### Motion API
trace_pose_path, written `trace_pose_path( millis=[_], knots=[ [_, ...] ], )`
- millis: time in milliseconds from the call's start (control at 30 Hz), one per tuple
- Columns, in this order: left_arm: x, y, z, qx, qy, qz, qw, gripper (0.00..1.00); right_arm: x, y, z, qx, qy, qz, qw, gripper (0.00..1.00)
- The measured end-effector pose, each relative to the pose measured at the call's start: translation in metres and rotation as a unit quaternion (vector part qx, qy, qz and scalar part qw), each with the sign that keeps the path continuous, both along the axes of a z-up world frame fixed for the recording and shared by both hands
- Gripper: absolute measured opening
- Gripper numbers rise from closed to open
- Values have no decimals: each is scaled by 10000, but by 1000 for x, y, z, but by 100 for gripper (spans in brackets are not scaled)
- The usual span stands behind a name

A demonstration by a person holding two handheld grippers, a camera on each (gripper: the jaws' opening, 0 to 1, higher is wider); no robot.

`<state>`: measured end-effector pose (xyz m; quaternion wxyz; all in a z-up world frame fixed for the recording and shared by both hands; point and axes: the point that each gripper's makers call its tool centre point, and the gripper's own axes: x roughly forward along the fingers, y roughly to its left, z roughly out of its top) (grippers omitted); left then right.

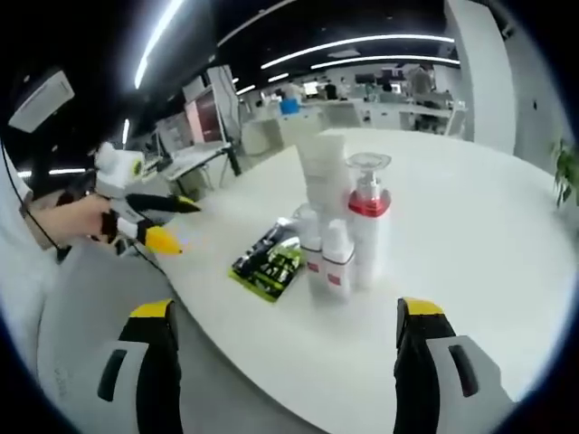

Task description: Arrange the skincare products in the storage area until every visible bottle or jar stands upright without overlapping.

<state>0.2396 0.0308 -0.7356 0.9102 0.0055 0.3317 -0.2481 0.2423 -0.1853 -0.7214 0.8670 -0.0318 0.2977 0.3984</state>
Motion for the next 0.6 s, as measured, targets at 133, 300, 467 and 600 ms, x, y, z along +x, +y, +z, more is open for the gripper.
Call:
trace_pose_path(
  millis=[133, 300, 467, 600],
  knots=[
    [-3, 1, 1, -55, -26, -14, 10000, 92, 0, 1, 0, -10, -7, 4, 10000, 99],
    [-7, -2, 4, -62, -81, -31, 9999, 96, 1, 1, 1, -2, -42, -15, 10000, 99],
    [-7, -3, 6, -108, -130, -39, 9998, 99, 0, 1, 0, -53, -43, -9, 10000, 99],
    [-5, -2, 6, -134, -123, 47, 9998, 99, -1, 2, -2, -116, -16, 25, 9999, 99]
  ],
)
